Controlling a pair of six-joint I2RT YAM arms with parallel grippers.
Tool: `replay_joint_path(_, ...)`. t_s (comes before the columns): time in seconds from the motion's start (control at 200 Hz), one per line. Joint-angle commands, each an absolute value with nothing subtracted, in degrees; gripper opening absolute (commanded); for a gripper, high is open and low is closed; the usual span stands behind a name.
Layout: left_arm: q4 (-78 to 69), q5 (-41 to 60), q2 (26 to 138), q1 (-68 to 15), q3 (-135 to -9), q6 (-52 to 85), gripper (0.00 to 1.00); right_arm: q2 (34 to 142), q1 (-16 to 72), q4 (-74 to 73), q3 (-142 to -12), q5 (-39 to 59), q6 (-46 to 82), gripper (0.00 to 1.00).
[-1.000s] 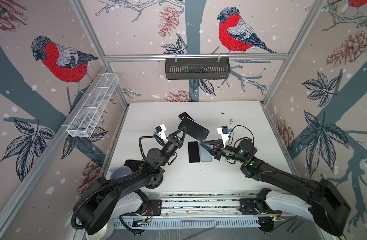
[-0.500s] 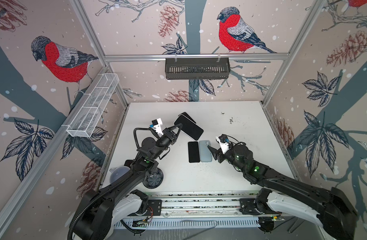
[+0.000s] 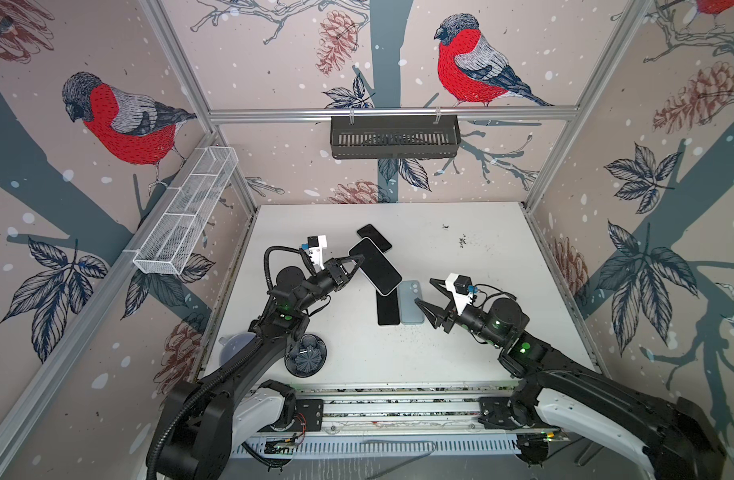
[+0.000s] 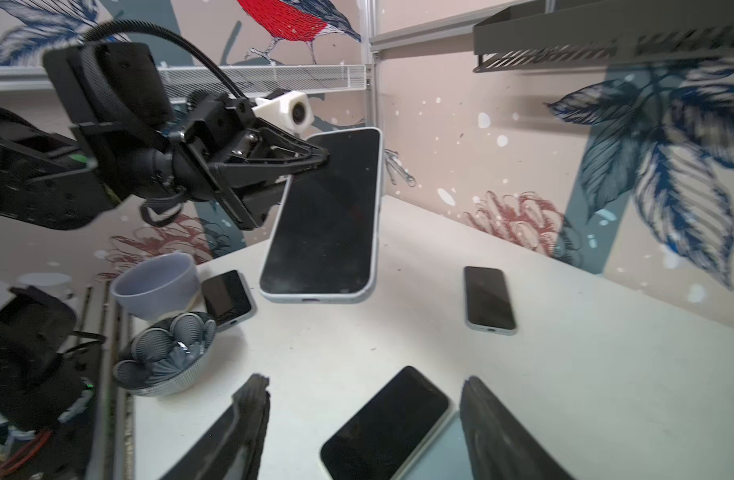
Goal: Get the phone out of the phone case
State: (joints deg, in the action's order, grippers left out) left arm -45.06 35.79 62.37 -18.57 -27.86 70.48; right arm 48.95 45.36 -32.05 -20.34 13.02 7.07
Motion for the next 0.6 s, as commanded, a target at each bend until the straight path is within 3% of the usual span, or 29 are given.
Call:
replay_joint_path(0.0,-55.63,36.62,62.44,-18.47,-27.01,74.38,0.0,53.07,45.7,-43.64,-20.41,17.75,18.05,0.73)
replay_joint_path(0.37,-64.4,33.49,61.53,-19.42,-23.05,79.54,0.0,67.5,46.78,-56.11,-25.67,24.05,35.56,0.68)
replay_joint_path(0.595,-65.3,32.73,60.87,-19.69,-22.52,79.91,0.0,75.41,47.8,-60.82,-28.47,27.93,40.82,0.6)
